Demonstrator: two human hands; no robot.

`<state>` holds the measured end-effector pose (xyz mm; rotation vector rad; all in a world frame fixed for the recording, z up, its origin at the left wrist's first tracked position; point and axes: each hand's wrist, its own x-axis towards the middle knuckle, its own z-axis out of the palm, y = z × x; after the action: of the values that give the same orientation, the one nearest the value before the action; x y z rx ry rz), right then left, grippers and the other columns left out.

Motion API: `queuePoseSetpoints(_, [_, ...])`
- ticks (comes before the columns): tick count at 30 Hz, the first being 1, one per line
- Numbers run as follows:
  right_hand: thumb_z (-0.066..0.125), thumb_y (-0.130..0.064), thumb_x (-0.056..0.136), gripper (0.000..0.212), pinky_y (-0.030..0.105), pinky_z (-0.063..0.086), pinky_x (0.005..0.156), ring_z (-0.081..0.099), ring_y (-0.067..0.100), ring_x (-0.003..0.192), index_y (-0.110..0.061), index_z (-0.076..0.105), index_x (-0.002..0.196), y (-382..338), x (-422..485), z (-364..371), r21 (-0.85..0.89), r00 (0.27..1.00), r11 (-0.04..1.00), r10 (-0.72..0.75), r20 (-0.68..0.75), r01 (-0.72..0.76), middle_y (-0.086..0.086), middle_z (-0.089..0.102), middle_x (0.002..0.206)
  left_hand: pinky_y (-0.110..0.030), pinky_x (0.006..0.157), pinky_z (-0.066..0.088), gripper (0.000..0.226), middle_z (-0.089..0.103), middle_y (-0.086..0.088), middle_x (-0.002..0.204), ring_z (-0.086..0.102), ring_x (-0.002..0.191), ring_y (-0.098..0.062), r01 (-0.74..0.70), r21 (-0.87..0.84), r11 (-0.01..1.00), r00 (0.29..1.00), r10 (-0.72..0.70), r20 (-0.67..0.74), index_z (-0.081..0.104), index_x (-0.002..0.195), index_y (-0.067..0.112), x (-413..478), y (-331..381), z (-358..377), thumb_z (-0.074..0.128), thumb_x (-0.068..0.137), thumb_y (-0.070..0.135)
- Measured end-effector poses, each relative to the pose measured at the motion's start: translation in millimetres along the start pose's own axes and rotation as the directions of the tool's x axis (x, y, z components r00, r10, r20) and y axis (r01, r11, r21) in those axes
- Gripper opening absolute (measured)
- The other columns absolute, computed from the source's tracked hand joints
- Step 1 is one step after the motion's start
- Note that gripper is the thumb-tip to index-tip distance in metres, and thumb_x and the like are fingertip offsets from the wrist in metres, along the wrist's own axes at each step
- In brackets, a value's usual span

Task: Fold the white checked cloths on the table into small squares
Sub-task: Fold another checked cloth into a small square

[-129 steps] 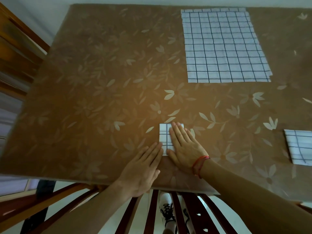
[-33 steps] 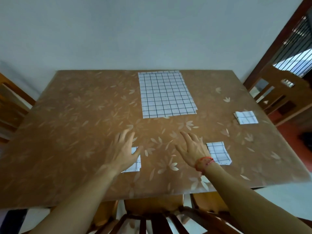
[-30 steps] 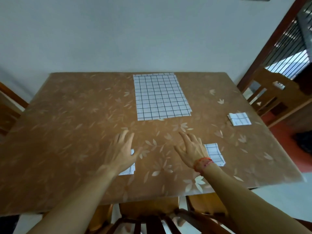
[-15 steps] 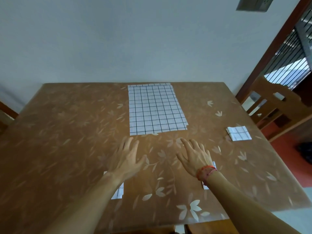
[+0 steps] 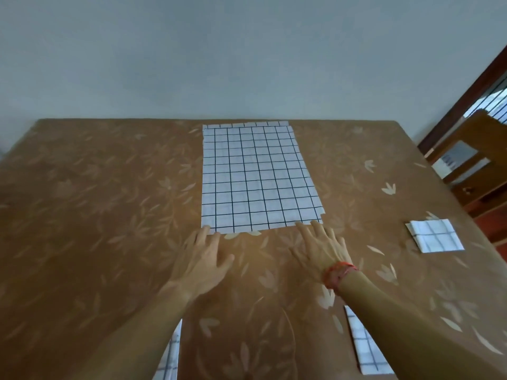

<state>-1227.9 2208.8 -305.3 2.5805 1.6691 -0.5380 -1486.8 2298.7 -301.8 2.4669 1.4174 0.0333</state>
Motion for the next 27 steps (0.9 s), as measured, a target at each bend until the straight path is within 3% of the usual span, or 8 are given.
queuePoseSetpoints(1, [0.039,-0.058,0.088,0.061,0.045,0.037,0.099,0.036,0.030,0.130,-0.038,0.025,0.143,-7,6,-1,-0.038,0.995,0.999,-0.034,-0.096,0.030,0.005,0.035,0.142,-0.039,0.110,0.030,0.073,0.033,-0.008,0.150,0.029,0.137,-0.026,0.011,0.003,1.000,1.000,-0.011,0.021,0.045,0.138,0.017,8,-2,6,0.028,0.085,0.065])
queuePoseSetpoints(3, [0.034,-0.060,0.093,0.059,0.047,0.030,0.106,0.023,0.025,0.141,-0.037,0.021,0.146,-13,17,-5,0.001,0.996,0.999,-0.044,-0.081,0.045,0.002,0.021,0.154,-0.041,0.113,0.027,0.067,0.020,-0.010,0.158,0.018,0.144,-0.026,0.029,0.011,1.000,0.998,-0.030,0.062,0.036,0.145,0.019,23,-6,18,0.038,0.092,0.060])
queuePoseSetpoints(7, [0.034,-0.061,0.091,0.064,0.049,0.020,0.113,0.003,0.023,0.147,-0.036,0.016,0.147,-5,46,21,0.051,0.998,0.997,-0.053,0.016,0.052,0.002,0.006,0.159,-0.042,0.114,0.027,0.067,0.005,-0.011,0.161,0.004,0.148,-0.026,0.056,0.060,0.997,0.991,-0.063,0.115,0.026,0.150,0.025,43,-13,39,0.036,0.094,0.061])
queuePoseSetpoints(12, [0.033,-0.065,0.088,0.067,0.046,0.015,0.116,0.001,0.023,0.147,-0.039,0.012,0.146,2,61,37,0.007,0.998,0.998,-0.065,-0.023,0.065,0.007,0.007,0.158,-0.041,0.116,0.021,0.067,0.003,-0.013,0.162,-0.003,0.149,-0.027,0.057,0.134,0.989,0.992,-0.071,0.105,0.017,0.151,0.028,49,-17,58,0.032,0.094,0.061])
queuePoseSetpoints(15, [0.028,-0.062,0.090,0.062,0.046,0.016,0.115,0.004,0.023,0.147,-0.040,0.013,0.146,5,61,46,-0.020,0.996,0.998,-0.064,-0.056,0.063,0.005,0.011,0.157,-0.042,0.117,0.020,0.068,0.012,-0.011,0.162,0.007,0.149,-0.026,0.041,0.180,0.983,0.997,-0.052,0.058,0.022,0.152,0.026,46,-18,62,0.027,0.093,0.059])
queuePoseSetpoints(19, [0.027,-0.060,0.093,0.054,0.044,0.021,0.112,0.017,0.022,0.142,-0.037,0.023,0.141,5,52,50,-0.077,0.989,0.995,-0.079,-0.126,0.070,0.003,0.023,0.151,-0.048,0.111,0.032,0.066,0.036,-0.009,0.153,0.030,0.142,-0.026,0.056,0.139,0.989,0.998,-0.056,-0.002,0.045,0.142,0.015,42,-19,65,0.032,0.088,0.051])
queuePoseSetpoints(23, [0.032,-0.056,0.092,0.043,0.042,0.030,0.106,0.039,0.021,0.123,-0.035,0.039,0.129,3,41,50,-0.114,0.978,0.992,-0.068,-0.197,0.046,-0.003,0.043,0.128,-0.047,0.096,0.046,0.045,0.059,-0.007,0.126,0.056,0.116,-0.026,-0.005,0.089,0.996,0.994,0.014,-0.104,0.064,0.116,0.004,34,-25,68,0.056,0.080,0.031])
queuePoseSetpoints(27, [0.033,-0.069,0.082,0.064,0.046,0.033,0.103,0.048,0.023,0.109,-0.030,0.038,0.133,2,29,51,-0.177,0.984,0.984,0.002,-0.180,-0.034,0.000,0.051,0.112,-0.041,0.082,0.050,0.032,0.061,-0.003,0.095,0.060,0.088,-0.026,-0.112,0.029,0.993,0.959,0.116,-0.260,0.064,0.096,0.005,27,-27,63,0.069,0.065,-0.003])
